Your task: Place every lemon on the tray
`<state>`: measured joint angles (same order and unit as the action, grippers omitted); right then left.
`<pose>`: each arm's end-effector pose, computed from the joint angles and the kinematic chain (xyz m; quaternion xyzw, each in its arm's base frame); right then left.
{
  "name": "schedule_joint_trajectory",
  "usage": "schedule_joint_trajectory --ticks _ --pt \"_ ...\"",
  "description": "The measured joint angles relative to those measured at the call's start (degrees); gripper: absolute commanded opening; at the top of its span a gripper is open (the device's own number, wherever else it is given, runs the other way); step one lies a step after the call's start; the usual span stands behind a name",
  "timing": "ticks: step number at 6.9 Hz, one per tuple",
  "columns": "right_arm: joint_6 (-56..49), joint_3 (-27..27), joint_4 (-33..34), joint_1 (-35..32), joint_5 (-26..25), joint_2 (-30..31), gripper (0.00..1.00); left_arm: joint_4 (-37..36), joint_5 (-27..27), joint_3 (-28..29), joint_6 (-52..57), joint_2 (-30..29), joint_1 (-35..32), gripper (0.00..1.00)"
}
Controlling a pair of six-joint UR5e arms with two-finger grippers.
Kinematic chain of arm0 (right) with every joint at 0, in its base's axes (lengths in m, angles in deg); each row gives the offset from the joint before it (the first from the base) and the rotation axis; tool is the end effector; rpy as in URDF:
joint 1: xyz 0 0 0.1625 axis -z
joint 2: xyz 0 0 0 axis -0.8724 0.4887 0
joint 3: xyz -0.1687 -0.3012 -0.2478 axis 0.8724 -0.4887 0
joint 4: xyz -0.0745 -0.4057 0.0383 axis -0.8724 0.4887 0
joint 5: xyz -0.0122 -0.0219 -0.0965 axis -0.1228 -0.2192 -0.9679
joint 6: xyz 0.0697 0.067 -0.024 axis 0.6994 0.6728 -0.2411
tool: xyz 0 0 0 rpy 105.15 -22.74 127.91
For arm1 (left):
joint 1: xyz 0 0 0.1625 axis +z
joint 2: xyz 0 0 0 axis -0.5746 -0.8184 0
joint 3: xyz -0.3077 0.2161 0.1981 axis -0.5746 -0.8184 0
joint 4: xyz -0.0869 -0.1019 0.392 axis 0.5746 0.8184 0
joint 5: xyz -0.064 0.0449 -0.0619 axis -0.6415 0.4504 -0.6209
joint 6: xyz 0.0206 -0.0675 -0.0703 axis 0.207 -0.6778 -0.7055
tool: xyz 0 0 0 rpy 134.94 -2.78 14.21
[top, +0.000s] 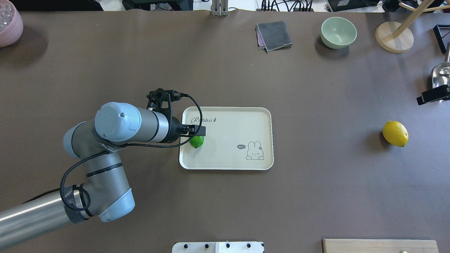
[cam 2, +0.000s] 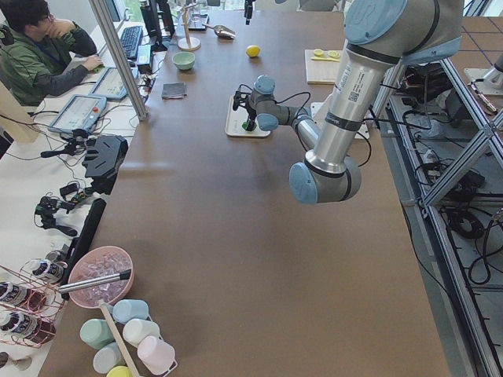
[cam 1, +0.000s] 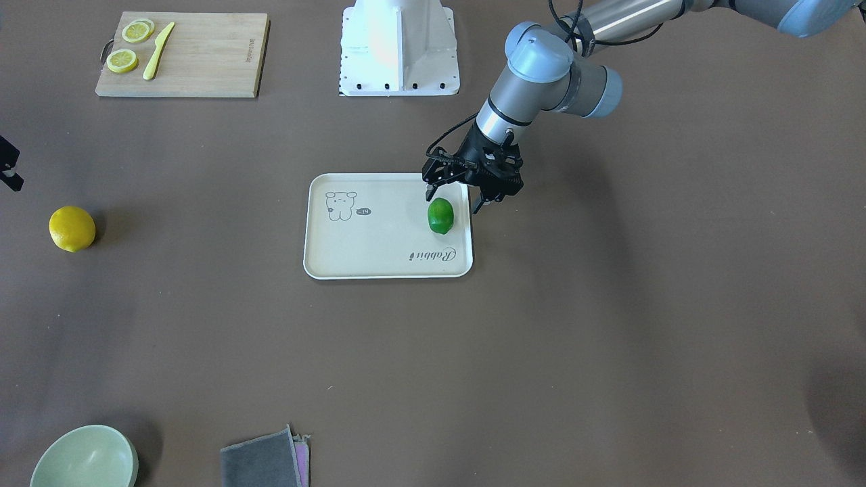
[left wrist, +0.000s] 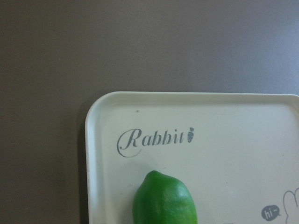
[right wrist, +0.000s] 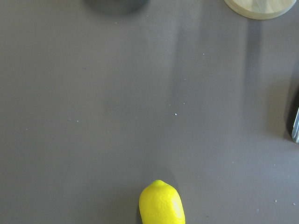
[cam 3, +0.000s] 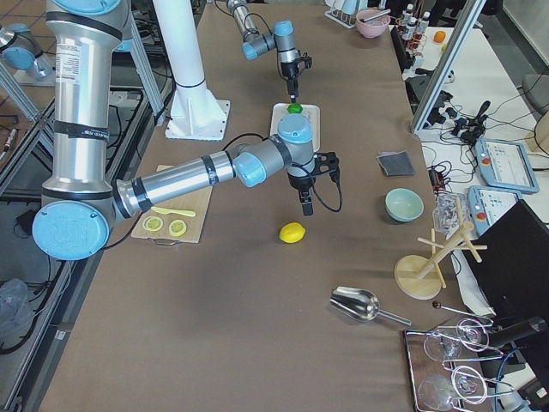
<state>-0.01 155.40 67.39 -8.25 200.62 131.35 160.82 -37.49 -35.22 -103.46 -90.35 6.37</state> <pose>-0.0952 -0.4527 0.4757 0.1135 -0.3856 -0.0348 0.9150 0.5196 -0.4135 0.2635 0.1493 0.5425 -0.0112 0.8266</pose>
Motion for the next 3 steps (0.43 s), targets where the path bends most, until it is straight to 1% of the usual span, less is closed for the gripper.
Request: schedule_joint_trajectory --ticks 1,2,3 --pt "-0.1 -1.1 -1.5 0.0 0.1 0.0 1.0 0.0 -1.5 -1.4 3.6 2.3 -2.0 0.98" --pt "-0.2 -3.0 -4.1 0.0 0.2 0.1 1.0 -0.1 -5.4 -2.4 8.7 5.6 -6.3 0.98" --pt "-0.4 -5.4 -7.8 0.2 0.3 0.1 1.0 0.0 -10.6 -2.8 15.0 9.2 -12.1 0.98"
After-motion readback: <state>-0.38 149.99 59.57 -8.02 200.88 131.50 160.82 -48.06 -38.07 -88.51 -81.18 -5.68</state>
